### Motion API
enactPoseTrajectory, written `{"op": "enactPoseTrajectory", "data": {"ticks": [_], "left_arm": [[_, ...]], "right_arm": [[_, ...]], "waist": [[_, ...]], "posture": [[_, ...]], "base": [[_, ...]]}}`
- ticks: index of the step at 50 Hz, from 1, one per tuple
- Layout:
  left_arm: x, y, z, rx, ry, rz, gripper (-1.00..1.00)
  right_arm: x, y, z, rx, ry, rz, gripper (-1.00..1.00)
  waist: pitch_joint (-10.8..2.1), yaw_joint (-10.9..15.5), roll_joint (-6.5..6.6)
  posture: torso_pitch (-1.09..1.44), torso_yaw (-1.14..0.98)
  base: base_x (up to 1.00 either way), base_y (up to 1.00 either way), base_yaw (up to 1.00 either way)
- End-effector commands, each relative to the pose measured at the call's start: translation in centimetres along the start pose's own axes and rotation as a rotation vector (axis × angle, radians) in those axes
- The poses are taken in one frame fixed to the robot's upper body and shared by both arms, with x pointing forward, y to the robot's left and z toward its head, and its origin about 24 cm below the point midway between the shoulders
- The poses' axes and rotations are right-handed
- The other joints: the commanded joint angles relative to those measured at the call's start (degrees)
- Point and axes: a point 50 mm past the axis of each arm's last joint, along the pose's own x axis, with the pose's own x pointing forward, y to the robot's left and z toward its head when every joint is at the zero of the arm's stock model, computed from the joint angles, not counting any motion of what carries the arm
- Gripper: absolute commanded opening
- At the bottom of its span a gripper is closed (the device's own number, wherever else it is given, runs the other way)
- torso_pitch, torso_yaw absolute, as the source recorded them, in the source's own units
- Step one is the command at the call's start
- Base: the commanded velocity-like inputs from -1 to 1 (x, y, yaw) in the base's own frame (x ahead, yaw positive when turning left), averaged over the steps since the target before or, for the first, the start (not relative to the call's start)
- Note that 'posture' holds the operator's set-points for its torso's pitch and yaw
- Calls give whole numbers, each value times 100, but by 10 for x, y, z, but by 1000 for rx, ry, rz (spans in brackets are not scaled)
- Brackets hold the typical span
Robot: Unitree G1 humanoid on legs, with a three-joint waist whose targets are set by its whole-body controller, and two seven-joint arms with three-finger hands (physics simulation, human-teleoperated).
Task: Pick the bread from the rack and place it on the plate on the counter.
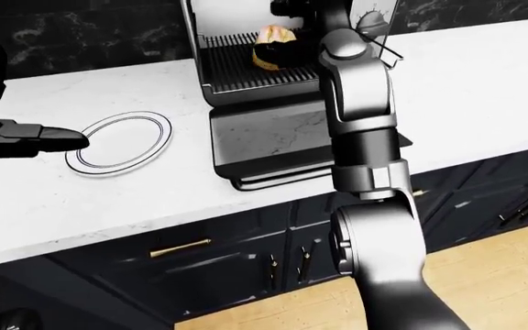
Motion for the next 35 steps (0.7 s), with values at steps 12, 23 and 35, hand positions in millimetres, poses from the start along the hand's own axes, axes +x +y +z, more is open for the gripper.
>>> {"op": "enactPoseTrajectory", "data": {"ticks": [12, 23, 35], "left_arm": [[-4, 7, 11, 11, -73, 33, 100], [-6, 8, 10, 8, -71, 37, 100], [-6, 9, 9, 8, -70, 39, 100]], "right_arm": [[-4, 1, 16, -35, -41, 13, -38], [-7, -3, 21, -57, -56, -5, -100], [-15, -3, 37, -66, -95, -18, -100]], "waist": [[-140, -5, 16], [-133, 0, 18], [-107, -6, 30]], "posture": [[0, 0], [0, 0], [0, 0]], "base": [[0, 0, 0], [0, 0, 0], [0, 0, 0]]}}
